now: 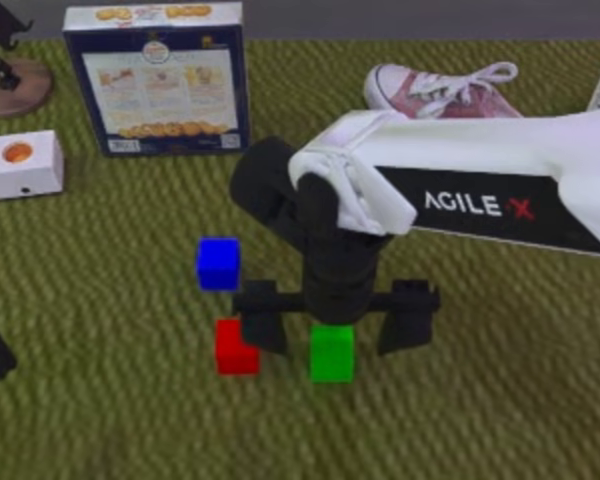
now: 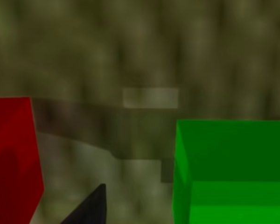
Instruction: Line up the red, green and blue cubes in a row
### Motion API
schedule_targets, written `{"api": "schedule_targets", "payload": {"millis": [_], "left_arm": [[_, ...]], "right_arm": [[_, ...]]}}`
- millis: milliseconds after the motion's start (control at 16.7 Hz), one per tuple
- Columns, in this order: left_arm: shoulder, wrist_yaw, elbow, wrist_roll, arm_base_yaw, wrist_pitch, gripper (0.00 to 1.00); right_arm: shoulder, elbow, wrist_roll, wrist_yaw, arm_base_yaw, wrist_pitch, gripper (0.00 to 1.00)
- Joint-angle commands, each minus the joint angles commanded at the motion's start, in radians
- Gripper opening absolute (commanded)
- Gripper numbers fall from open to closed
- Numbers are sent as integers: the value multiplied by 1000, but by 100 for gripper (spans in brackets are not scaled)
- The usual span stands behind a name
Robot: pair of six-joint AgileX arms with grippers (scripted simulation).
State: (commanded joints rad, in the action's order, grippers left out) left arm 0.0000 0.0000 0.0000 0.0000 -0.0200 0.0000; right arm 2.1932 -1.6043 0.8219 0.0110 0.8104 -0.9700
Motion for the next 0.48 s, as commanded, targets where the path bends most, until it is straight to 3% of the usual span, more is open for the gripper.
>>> {"api": "schedule_targets", "payload": {"millis": [300, 480], "left_arm": [[0, 0, 0, 0, 0, 0, 100], [0, 0, 0, 0, 0, 0, 100]], "right_arm": [[-4, -16, 0, 0, 1, -17, 100], [-27, -85, 1, 0, 4, -117, 100]]}}
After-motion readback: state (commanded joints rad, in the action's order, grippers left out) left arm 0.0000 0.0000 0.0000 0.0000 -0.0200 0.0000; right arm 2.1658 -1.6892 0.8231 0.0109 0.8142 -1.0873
